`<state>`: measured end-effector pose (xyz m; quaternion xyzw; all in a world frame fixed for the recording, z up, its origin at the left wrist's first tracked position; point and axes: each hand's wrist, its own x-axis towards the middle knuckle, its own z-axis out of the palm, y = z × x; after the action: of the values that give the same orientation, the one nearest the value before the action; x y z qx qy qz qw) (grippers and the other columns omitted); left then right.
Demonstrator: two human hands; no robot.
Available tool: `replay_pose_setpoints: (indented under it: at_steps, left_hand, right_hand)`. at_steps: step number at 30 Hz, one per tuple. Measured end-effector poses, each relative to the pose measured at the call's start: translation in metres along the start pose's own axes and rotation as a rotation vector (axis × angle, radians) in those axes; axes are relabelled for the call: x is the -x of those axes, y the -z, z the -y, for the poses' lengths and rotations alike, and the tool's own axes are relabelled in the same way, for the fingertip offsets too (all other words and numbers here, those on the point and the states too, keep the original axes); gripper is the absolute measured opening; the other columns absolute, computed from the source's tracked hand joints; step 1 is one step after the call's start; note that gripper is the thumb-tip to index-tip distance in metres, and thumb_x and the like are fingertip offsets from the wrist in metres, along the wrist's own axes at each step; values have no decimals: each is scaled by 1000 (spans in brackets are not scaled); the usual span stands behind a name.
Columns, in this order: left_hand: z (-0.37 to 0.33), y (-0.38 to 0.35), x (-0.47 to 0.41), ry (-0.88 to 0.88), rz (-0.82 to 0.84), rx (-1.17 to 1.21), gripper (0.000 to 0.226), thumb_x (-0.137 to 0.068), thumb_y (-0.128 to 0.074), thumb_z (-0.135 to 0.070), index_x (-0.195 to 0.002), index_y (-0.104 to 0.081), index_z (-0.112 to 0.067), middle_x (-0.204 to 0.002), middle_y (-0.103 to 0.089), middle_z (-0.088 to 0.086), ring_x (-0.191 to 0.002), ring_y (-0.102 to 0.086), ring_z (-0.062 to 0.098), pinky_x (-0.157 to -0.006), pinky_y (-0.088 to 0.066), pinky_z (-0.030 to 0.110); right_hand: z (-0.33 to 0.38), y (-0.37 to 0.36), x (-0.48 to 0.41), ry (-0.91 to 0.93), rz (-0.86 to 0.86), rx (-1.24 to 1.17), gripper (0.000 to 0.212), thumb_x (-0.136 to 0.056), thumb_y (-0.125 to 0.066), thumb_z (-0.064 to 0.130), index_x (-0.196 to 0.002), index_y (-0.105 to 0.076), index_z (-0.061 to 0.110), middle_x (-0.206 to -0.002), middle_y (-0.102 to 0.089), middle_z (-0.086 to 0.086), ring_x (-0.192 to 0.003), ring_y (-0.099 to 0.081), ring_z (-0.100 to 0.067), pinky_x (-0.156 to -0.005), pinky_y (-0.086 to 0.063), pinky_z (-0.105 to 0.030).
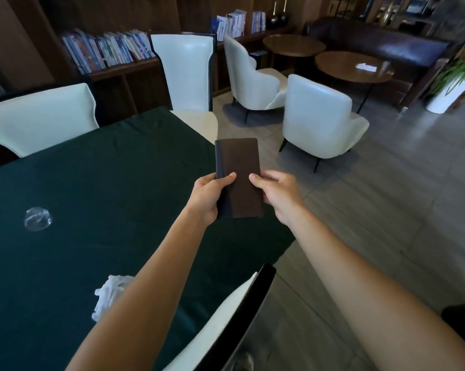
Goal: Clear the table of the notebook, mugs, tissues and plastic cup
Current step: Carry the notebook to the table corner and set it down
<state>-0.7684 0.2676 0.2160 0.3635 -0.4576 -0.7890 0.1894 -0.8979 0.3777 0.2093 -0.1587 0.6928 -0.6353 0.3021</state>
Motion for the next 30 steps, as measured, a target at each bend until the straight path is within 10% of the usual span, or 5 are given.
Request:
replay_pose_setpoints:
  at_steps: [13,17,30]
  left_hand:
    - [53,-10,-100,288,-178,-100,33,-98,-72,-14,-127,-64,0,-115,-76,14,-96,-75,26,-68,-63,35]
    - [75,-16,-128,344,-279,-237,35,-94,-76,-11,-123,-64,4,-101,-76,14,-81,-76,25,-56,-64,33]
    - [160,-43,-190,511,-569,-249,29,-86,-86,-20,-105,-69,-6,-113,-76,16,-93,-76,28,-70,-66,39]
  right_hand:
    - [-75,33,-131,-144,194,275,42,-85,-84,23,-123,-72,12,-96,-77,6,-87,-72,-6,-70,-56,-26]
    - [-102,44,-170,-238,310,372,48,-83,-85,25,-127,-70,11,-110,-75,0,-109,-69,-24,-95,-58,-45]
    - [-173,61,-254,-272,432,750,42,-80,-86,33,-118,-76,18,-105,-74,2,-90,-62,-16,-77,-49,-31]
